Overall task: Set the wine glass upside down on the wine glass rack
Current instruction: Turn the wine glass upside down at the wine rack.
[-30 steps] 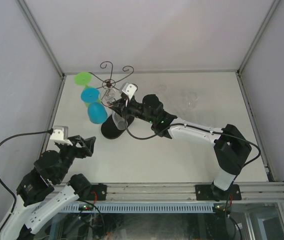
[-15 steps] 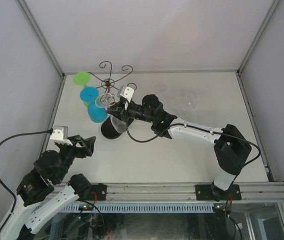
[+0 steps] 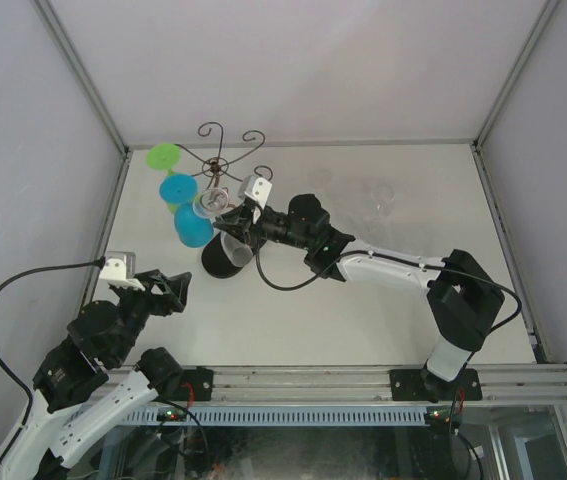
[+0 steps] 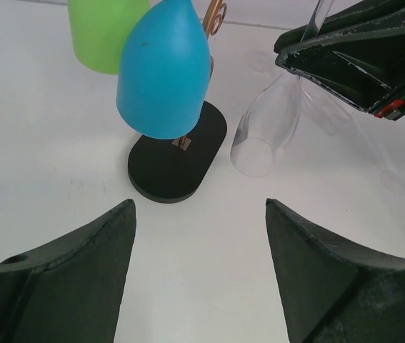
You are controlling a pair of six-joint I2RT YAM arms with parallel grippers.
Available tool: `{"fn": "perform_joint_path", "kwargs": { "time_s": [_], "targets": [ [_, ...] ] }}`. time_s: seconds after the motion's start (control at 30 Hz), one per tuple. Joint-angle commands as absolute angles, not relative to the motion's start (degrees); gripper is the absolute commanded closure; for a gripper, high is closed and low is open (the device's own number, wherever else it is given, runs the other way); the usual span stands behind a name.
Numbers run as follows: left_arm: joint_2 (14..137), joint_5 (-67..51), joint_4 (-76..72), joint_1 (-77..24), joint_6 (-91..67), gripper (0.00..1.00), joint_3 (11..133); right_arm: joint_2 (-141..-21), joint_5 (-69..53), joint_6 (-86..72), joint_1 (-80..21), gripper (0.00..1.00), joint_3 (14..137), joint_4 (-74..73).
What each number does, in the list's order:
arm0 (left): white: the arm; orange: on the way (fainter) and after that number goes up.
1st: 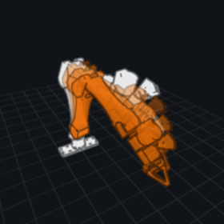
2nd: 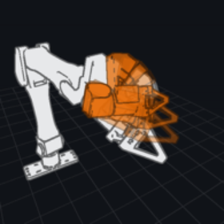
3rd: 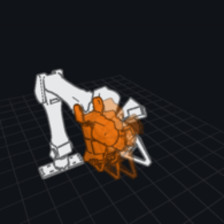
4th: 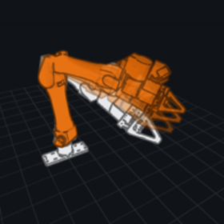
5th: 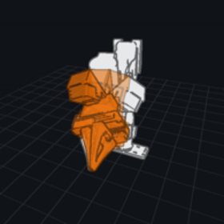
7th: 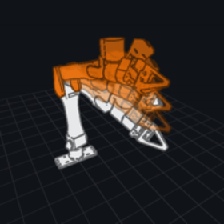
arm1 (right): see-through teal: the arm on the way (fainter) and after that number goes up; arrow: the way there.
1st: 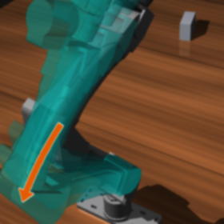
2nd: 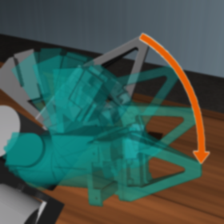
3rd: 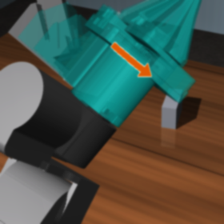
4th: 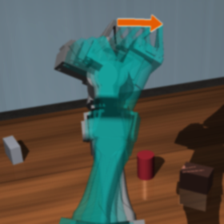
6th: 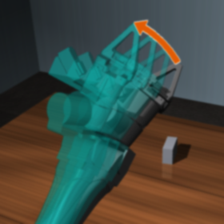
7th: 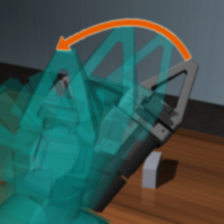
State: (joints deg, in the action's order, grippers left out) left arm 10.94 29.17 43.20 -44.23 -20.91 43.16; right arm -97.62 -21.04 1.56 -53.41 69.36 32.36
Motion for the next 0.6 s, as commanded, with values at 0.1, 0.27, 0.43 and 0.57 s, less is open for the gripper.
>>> {"fn": "perform_joint_path", "kwargs": {
  "time_s": [0.1, 0.27, 0.43, 0.57],
  "targets": [
    [11.60, 28.30, 40.61, -43.86, -20.65, 0.23, 42.54, -93.53, -18.94, 0.03, -53.25, 1.00, 66.75, 38.97],
    [11.69, 28.37, 40.61, -43.86, -20.64, 0.23, 42.54, -93.43, -17.50, -0.73, -53.22, 1.00, 66.43, 39.98],
    [11.74, 28.31, 40.61, -43.86, -20.64, 0.23, 42.54, -93.69, -13.35, -1.88, -53.09, 1.00, 66.49, 39.79],
    [11.69, 28.38, 40.61, -43.86, -20.63, 0.23, 42.54, -94.03, -11.03, -1.94, -53.14, 0.97, 66.63, 38.60]
  ]
}}
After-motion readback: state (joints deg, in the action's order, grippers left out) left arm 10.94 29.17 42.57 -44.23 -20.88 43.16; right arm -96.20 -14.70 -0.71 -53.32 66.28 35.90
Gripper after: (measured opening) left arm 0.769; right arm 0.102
